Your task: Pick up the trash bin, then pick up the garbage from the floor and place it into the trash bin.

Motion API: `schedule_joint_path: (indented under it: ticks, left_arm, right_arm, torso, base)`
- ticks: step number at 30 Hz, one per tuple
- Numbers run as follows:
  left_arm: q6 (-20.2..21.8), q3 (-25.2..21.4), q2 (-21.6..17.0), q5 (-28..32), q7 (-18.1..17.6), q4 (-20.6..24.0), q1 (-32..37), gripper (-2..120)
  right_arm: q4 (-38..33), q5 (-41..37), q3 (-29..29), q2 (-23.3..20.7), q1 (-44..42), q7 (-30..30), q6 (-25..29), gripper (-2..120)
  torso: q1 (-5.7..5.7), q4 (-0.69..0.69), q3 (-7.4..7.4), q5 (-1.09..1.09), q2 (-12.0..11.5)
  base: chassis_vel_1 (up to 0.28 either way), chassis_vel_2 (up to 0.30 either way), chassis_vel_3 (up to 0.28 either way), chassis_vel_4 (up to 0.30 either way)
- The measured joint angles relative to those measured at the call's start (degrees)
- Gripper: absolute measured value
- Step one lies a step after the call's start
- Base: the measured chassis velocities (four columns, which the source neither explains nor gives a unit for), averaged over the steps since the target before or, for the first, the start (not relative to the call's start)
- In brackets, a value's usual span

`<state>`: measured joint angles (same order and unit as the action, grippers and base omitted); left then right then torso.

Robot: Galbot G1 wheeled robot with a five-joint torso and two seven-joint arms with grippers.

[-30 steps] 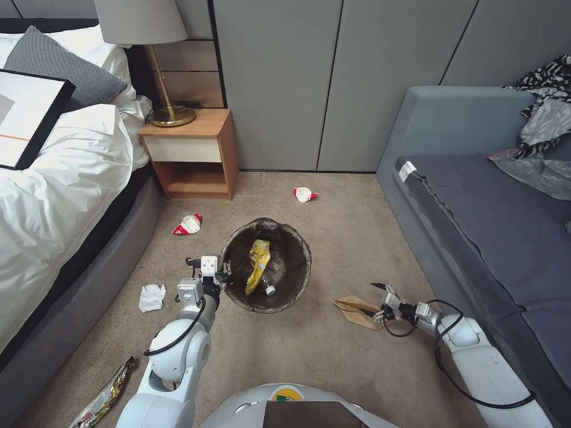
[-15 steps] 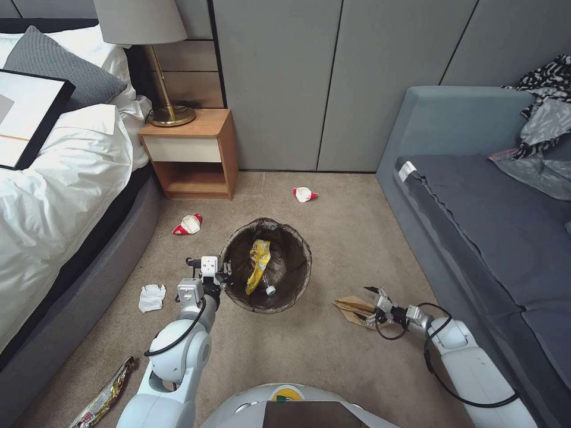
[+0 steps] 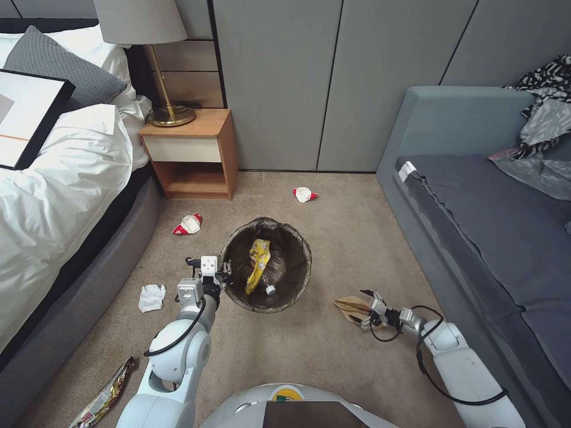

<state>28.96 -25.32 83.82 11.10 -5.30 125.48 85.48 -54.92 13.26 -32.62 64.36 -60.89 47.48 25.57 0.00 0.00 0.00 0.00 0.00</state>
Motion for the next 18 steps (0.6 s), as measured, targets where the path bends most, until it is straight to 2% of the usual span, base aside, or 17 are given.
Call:
schedule_joint_path:
  ticks: [14, 18]
  left_arm:
    - [-0.3, 0.0, 0.1, -0.2, 0.0, 0.0, 0.2, 0]
    - [-0.3, 0.0, 0.1, -0.2, 0.0, 0.0, 0.2, 0]
  right_arm:
    - [4.3, 1.8, -0.4, 2.5, 1.0, -1.3, 0.7, 99]
    - [6.1, 2.7, -0.9, 3.3, 1.3, -1.9, 1.1, 96]
  torso:
    - [0.0, 0.0, 0.0, 0.0, 0.0]
    - [0.0, 0.0, 0.0, 0.0, 0.0]
  base:
    - [0.0, 0.0, 0.0, 0.0]
    - [0.0, 0.0, 0.0, 0.0]
